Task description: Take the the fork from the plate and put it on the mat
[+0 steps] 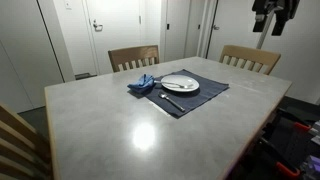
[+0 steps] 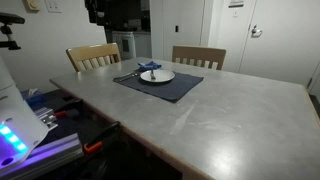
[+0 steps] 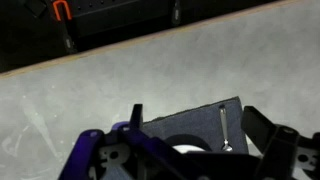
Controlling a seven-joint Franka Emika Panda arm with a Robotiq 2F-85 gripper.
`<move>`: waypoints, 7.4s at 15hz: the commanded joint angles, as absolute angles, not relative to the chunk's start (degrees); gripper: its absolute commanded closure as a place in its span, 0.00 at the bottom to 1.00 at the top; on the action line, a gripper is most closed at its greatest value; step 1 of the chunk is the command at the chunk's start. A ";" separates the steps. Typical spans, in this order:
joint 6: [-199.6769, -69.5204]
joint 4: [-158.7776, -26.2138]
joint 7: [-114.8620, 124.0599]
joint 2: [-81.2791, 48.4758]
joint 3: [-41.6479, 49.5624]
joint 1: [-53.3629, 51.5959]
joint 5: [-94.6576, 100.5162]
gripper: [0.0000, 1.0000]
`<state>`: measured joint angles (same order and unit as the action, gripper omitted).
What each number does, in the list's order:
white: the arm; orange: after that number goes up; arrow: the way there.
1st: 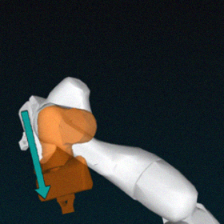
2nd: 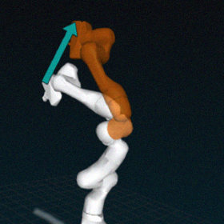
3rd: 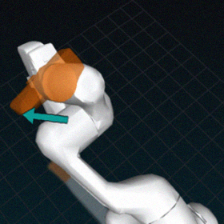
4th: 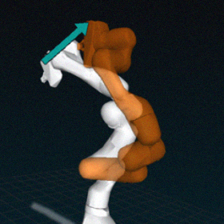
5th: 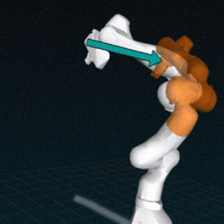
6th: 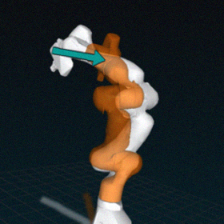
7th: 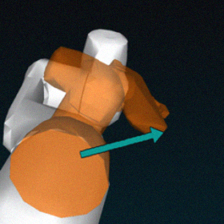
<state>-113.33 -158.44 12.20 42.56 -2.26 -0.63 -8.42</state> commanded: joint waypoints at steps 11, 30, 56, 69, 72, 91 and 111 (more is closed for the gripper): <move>-126.42 -157.35 3.82 33.59 -0.92 -0.33 -5.66 0.00; -146.99 -152.88 -10.70 14.33 4.75 -3.73 -8.30 0.00; -137.93 -111.62 -36.77 -28.94 -8.55 4.48 -2.79 0.00; -143.79 -111.95 -37.27 -30.80 -8.71 2.58 2.53 0.00; -145.26 -112.17 -37.78 -31.40 -9.32 2.67 3.47 0.00; -149.33 -114.40 -36.09 -34.71 -7.72 2.61 6.86 0.69; -158.06 -120.57 -44.06 -29.00 -9.04 9.26 9.27 0.97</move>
